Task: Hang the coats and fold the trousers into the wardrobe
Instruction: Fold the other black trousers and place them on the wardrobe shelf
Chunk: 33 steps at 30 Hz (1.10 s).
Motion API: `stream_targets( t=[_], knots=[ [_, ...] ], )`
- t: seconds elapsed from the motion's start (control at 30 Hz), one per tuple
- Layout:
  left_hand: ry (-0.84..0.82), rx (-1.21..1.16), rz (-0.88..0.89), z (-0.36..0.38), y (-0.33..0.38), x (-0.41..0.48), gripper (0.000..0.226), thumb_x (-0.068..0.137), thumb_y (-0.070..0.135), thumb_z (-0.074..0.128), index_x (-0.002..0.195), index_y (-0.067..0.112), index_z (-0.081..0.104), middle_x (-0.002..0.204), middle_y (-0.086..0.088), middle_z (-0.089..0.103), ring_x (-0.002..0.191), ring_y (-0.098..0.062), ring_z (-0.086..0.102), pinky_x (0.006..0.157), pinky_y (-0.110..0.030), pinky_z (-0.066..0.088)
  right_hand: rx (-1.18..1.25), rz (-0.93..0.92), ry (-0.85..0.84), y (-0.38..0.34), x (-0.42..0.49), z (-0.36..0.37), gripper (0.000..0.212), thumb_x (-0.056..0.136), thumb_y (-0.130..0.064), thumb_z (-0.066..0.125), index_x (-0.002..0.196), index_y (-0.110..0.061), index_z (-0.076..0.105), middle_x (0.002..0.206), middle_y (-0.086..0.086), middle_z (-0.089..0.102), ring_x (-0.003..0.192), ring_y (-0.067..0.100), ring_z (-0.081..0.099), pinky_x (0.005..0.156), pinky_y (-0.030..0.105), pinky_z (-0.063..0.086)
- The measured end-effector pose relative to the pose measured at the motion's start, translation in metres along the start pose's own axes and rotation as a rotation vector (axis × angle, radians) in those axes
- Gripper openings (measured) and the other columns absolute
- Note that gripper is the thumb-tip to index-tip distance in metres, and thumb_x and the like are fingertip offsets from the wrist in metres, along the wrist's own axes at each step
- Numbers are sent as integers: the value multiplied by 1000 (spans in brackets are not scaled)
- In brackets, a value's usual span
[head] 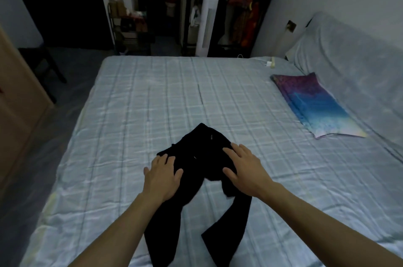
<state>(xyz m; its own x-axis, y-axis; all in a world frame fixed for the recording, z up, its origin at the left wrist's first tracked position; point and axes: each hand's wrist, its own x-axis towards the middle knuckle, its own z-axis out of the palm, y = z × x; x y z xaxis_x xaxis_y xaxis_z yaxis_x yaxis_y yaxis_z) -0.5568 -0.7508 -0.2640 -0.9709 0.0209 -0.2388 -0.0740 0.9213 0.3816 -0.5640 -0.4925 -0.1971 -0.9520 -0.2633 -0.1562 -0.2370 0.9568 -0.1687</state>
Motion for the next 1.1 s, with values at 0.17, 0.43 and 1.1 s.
stream_targets(
  t=[0.17, 0.43, 1.1],
  knots=[
    [-54, 10, -50, 11, -17, 46, 57, 103, 48, 34, 154, 23, 27, 164, -4, 19, 150, -25, 16, 119, -52, 20, 28, 29, -103, 19, 61, 24, 65, 99, -45, 46, 156, -27, 19, 165, 3, 11, 152, 27, 9, 118, 51, 25],
    [-142, 60, -106, 36, -33, 142, 57, 104, 48, 33, 154, 24, 24, 164, -3, 18, 150, -23, 16, 119, -49, 21, 109, 34, -229, 60, 190, 74, 66, 99, -44, 47, 156, -26, 20, 165, 4, 13, 151, 27, 12, 119, 49, 25],
    [-211, 210, -171, 197, -111, 352, 81, 84, 51, 66, 148, 19, 29, 137, -3, 46, 126, -23, 45, 102, -39, 39, -147, -237, -338, 101, 450, 285, 82, 92, -27, 62, 157, -31, 11, 165, 10, 0, 151, 35, -5, 119, 58, 1]
  ],
)
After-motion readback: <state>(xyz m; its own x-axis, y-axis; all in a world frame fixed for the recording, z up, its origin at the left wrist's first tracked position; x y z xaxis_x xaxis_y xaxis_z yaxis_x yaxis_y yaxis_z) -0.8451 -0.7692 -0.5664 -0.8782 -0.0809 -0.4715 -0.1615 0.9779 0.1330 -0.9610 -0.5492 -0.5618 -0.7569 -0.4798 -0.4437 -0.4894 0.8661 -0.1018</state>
